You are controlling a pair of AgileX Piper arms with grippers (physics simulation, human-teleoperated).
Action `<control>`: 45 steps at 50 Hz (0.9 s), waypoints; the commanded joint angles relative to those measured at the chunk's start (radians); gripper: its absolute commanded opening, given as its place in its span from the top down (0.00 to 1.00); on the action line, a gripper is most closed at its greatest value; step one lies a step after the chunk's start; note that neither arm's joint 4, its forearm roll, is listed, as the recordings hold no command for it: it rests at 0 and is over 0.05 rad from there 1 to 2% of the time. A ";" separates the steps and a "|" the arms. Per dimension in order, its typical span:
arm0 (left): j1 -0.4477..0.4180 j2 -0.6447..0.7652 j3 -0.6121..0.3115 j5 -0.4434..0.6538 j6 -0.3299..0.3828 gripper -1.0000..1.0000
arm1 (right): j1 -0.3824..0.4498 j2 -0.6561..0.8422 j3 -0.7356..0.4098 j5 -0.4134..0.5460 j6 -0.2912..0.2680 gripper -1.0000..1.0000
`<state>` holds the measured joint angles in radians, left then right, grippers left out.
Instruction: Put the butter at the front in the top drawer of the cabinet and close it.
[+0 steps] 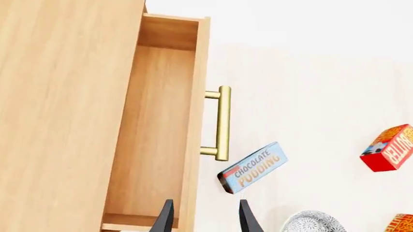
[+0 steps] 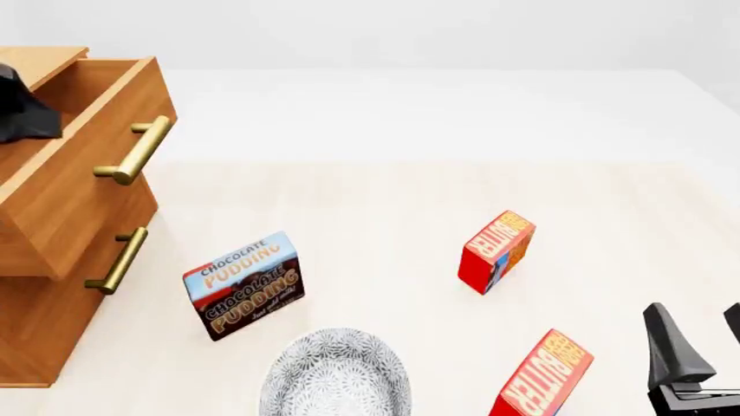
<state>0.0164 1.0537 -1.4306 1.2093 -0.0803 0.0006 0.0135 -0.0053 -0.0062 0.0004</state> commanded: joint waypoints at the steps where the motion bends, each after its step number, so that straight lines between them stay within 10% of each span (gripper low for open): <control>1: -0.001 0.003 0.035 -0.007 -0.008 0.00 | 0.000 -0.003 0.001 0.002 0.000 0.00; 45: 0.028 0.155 0.101 -0.139 -0.011 0.00 | 0.000 -0.003 0.001 0.002 0.000 0.00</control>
<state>0.0479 1.1809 -1.3485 1.0959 -0.0867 0.0006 0.0135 -0.0053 -0.0062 0.0004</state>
